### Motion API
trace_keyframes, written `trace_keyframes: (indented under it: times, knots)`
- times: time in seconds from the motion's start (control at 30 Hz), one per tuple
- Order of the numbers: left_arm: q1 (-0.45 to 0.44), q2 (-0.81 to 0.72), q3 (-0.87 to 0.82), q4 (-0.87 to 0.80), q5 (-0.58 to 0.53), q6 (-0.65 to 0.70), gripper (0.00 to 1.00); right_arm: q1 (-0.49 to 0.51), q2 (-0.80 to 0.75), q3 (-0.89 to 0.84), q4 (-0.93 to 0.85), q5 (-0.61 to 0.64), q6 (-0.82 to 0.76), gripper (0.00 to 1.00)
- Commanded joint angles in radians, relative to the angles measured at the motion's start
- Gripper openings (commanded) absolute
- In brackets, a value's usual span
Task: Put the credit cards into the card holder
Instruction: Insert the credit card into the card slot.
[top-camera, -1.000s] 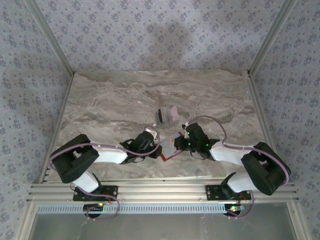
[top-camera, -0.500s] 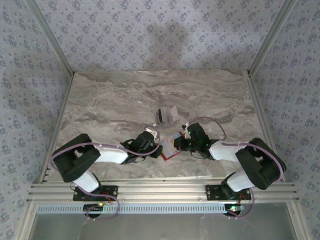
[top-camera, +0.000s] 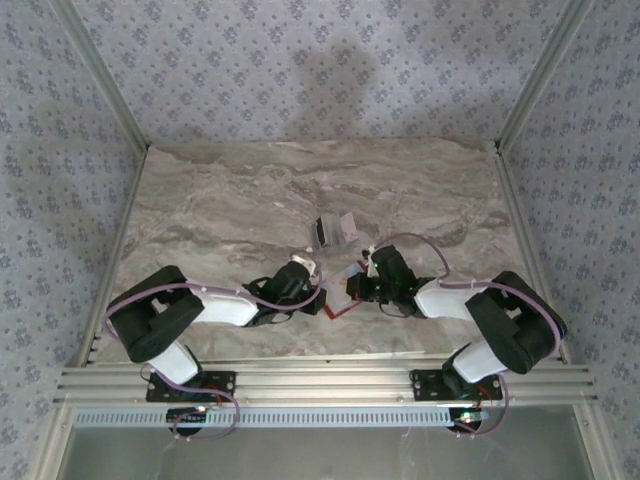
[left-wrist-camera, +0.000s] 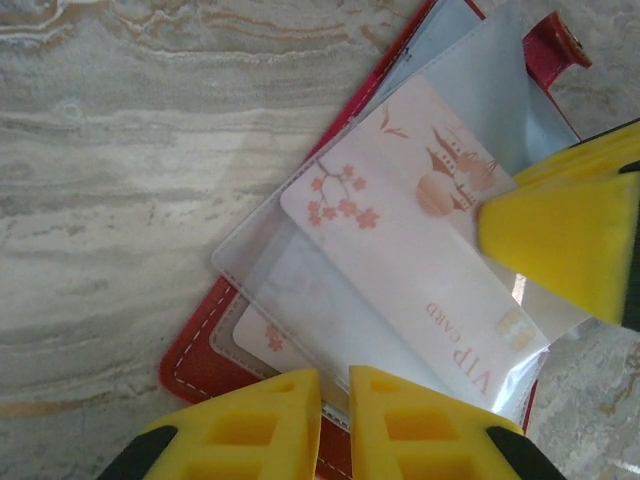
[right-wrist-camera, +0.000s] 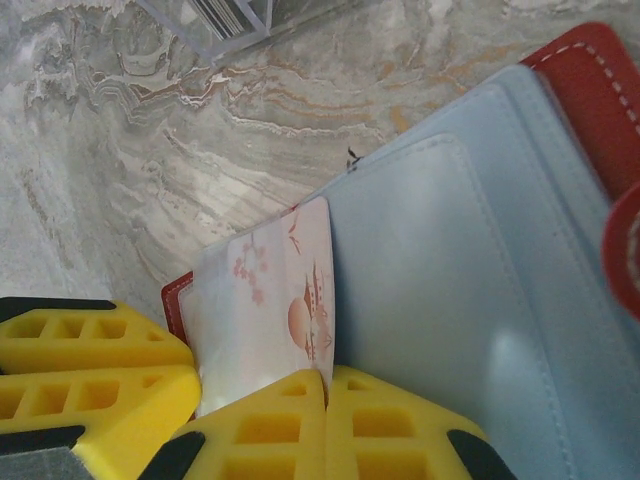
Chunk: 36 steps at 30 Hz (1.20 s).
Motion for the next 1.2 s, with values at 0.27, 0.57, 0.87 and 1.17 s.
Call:
trace_keyframes:
  times: [0.27, 0.57, 0.87, 1.17]
  knots:
    - [-0.005, 0.094, 0.004, -0.121, -0.009, 0.01, 0.16, 0.09, 0.101, 0.011, -0.06, 0.032, -0.031, 0.0]
    - [-0.001, 0.114, 0.024, -0.125, -0.004, 0.016, 0.16, 0.172, 0.099, 0.06, -0.074, 0.015, -0.058, 0.01]
    - [0.01, 0.092, 0.033, -0.149, -0.009, 0.03, 0.16, 0.174, 0.078, 0.092, -0.145, 0.048, -0.072, 0.21]
    - [0.022, 0.061, 0.019, -0.179, -0.033, 0.044, 0.16, 0.166, -0.019, 0.128, -0.299, 0.149, -0.08, 0.46]
